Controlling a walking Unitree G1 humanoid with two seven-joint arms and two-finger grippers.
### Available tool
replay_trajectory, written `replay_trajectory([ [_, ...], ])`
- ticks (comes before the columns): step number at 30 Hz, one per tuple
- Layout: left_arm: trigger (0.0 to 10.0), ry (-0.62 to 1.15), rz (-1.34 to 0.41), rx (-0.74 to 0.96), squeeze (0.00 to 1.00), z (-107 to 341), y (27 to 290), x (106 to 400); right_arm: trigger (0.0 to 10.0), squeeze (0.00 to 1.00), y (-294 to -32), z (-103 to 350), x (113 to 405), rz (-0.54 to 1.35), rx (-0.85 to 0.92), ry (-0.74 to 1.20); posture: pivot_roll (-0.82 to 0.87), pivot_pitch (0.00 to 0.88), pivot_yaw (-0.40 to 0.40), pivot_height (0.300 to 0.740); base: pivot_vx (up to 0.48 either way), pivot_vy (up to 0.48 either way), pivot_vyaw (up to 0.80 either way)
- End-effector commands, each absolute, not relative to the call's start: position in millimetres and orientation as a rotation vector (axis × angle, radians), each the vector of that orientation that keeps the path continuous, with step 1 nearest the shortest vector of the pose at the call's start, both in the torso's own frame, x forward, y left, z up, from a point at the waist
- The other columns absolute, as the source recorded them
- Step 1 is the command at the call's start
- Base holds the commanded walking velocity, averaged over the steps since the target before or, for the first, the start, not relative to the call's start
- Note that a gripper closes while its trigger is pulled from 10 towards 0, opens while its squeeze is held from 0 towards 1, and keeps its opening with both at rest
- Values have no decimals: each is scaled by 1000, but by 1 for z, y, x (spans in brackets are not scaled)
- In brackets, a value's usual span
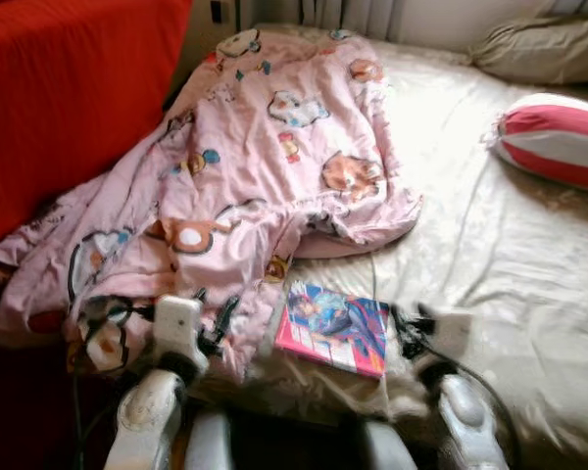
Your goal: Clean up the room
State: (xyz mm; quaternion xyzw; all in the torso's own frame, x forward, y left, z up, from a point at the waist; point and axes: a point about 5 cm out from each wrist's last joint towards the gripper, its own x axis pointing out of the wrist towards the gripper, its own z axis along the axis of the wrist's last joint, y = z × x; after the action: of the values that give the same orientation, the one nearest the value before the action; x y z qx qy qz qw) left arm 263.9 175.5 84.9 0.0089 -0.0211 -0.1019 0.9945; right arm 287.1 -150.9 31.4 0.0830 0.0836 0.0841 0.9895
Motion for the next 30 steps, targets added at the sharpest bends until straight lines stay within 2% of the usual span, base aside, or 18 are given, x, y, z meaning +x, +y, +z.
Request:
replay_trajectory([
  [1,10000,-23,-223,4,0,81,169,260,10000,0,-164,16,280,120,201,251,54,192,-42,606,0,0,0],
  [7,10000,-21,-226,5,0,82,168,258,10000,0,-167,12,291,96,238,325,73,223,-43,606,0,0,0],
  [8,10000,-20,-226,5,0,83,168,257,10000,1000,-168,13,294,93,232,334,81,235,-42,606,0,0,0],
  [12,10000,-14,-225,8,0,83,169,255,10000,1000,-176,14,303,-32,299,374,89,257,-41,606,0,0,0],
  [19,10000,6,-226,12,0,80,170,248,10000,1000,-178,13,308,-96,395,417,107,294,-33,606,0,0,0],
  [20,10000,8,-223,11,0,80,171,247,10000,733,-177,13,308,-98,396,422,110,297,-33,606,0,0,0],
  [21,10000,10,-221,11,0,80,172,246,10000,733,-176,14,310,-96,398,425,113,301,-32,606,0,0,0],
  [22,10000,12,-221,12,0,80,172,246,10000,0,-175,14,311,-89,400,428,116,306,-30,606,0,0,0],
  [30,10000,20,-223,13,0,83,172,241,10000,0,-171,21,321,-32,333,444,144,324,-23,606,0,0,0],
])
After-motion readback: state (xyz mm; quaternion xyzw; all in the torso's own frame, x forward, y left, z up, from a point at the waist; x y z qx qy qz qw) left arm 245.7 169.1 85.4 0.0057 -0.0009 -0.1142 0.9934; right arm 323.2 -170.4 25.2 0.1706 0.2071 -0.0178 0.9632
